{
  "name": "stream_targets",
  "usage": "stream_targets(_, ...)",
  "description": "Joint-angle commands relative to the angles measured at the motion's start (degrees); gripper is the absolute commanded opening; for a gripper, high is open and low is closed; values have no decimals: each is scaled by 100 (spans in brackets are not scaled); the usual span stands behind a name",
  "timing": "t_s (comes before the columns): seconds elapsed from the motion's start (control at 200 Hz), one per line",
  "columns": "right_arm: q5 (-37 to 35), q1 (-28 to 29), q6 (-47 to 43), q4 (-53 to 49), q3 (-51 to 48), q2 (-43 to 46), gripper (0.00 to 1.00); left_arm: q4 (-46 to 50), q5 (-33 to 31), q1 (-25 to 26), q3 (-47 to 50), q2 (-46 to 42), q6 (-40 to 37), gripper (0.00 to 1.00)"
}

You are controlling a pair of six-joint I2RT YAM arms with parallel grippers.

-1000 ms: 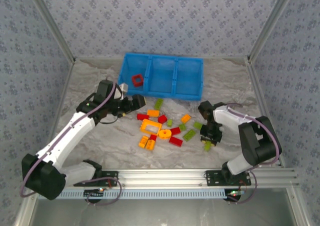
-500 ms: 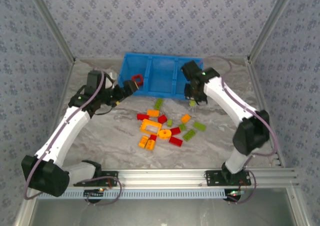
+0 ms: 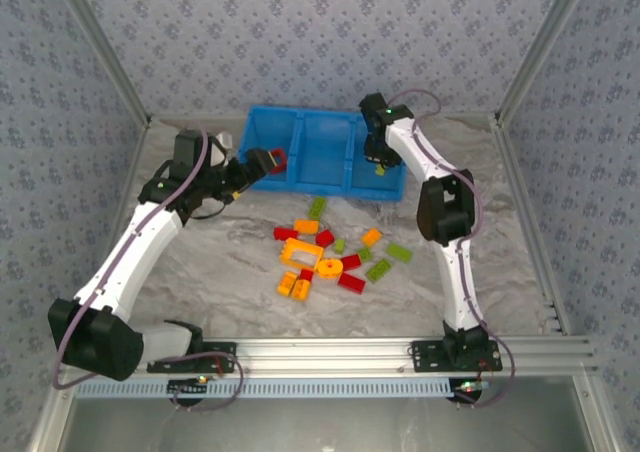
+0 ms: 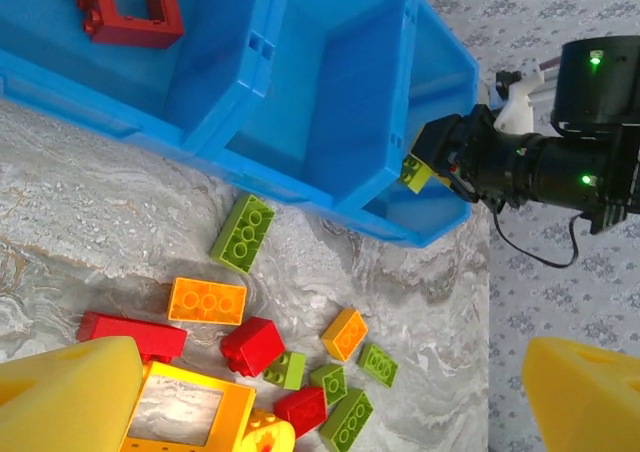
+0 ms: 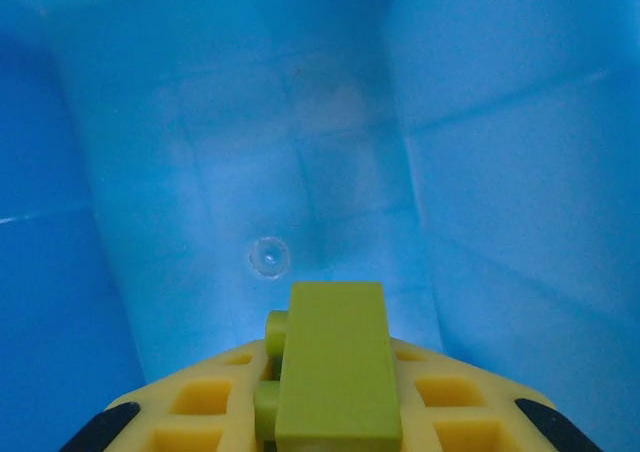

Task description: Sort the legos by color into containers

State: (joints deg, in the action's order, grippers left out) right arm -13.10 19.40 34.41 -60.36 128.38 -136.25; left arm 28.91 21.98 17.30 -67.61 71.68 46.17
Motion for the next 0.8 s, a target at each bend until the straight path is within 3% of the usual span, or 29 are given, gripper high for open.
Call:
stream_targets(0.0, 92, 71, -28, -382, 350, -227, 27, 275, -83, -16, -86, -171, -58, 97)
stream_targets(0.385, 135, 75, -22, -654, 619, -260, 56, 607, -200, -8, 195, -207, -237, 95)
stream_targets(0.794, -149, 328, -115, -502, 386, 1317, 56, 1304, -473, 246, 75, 31, -655, 90)
